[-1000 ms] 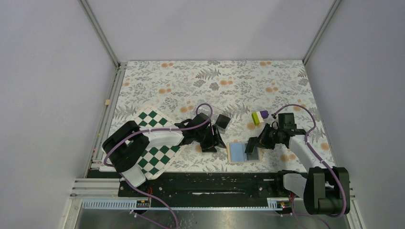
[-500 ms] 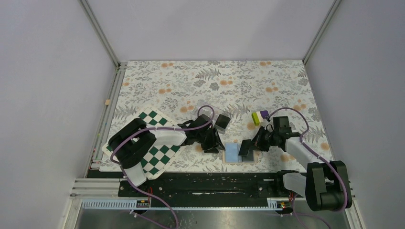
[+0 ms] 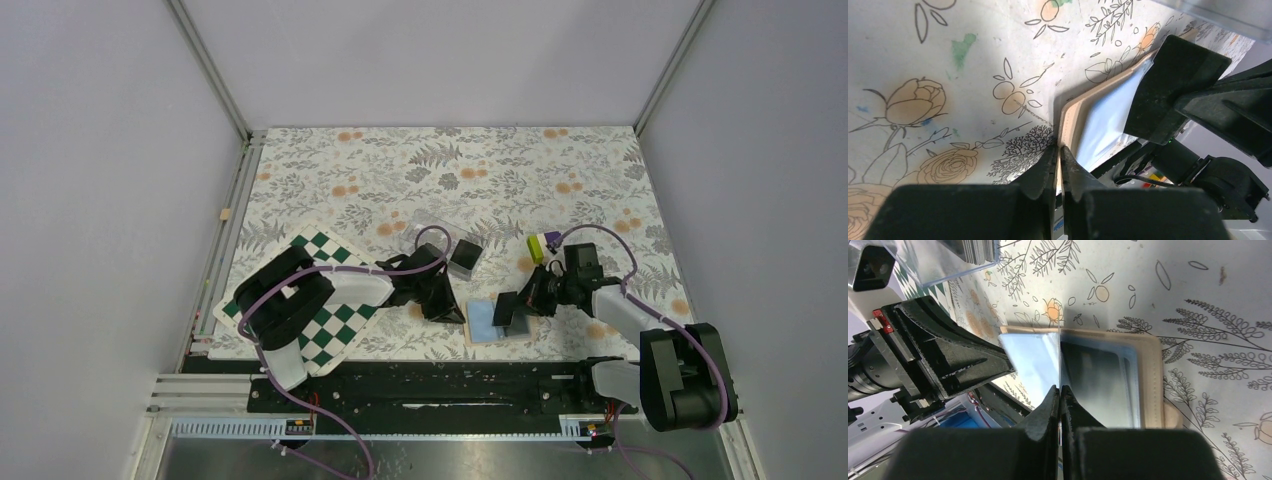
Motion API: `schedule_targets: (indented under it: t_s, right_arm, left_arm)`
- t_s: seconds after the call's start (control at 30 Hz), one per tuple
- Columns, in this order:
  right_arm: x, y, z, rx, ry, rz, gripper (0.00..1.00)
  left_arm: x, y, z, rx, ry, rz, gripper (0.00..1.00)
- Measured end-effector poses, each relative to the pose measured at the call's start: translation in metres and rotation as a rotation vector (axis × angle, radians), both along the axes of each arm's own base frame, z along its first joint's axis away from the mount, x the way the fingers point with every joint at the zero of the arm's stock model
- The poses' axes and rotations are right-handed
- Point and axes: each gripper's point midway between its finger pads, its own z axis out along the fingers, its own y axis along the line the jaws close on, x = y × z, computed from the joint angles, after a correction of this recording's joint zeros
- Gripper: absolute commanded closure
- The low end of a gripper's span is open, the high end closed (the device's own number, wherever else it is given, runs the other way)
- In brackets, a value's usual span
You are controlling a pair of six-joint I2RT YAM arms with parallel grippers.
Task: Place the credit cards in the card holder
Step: Insert the credit card into the card holder.
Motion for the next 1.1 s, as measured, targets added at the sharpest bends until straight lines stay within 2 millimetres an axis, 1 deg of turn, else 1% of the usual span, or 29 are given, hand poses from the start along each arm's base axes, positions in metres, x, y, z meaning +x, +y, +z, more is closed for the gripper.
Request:
schedule_targets:
  t_s: [0.13, 0.27, 0.4, 0.73, 1.1]
  right_arm:
    - [-0.001, 0.003, 0.001, 0.016, -0.005, 0.014, 1.00]
    - [-0.006, 0.007, -0.005, 0.037, 0.025, 0.031, 1.00]
    - [-0.009, 0.011, -0.006, 0.068, 0.051, 0.045, 1.00]
    - [-0.017, 0.012, -0.006, 0.065, 0.103, 0.045, 1.00]
    - [-0.016, 0.015, -0.011, 0.051, 0.188, 0.078, 1.00]
  left_arm:
    - [0.000, -0.002, 0.000, -0.006, -0.002, -0.002, 0.95]
    - [0.000, -0.003, 0.000, -0.011, -0.002, -0.004, 0.95]
    - [0.000, -0.003, -0.001, -0.010, -0.002, -0.004, 0.99]
    - [0.001, -0.004, -0.001, 0.043, 0.003, -0.034, 1.00]
    - [0.003, -0.003, -0.002, 0.099, 0.010, -0.082, 1.00]
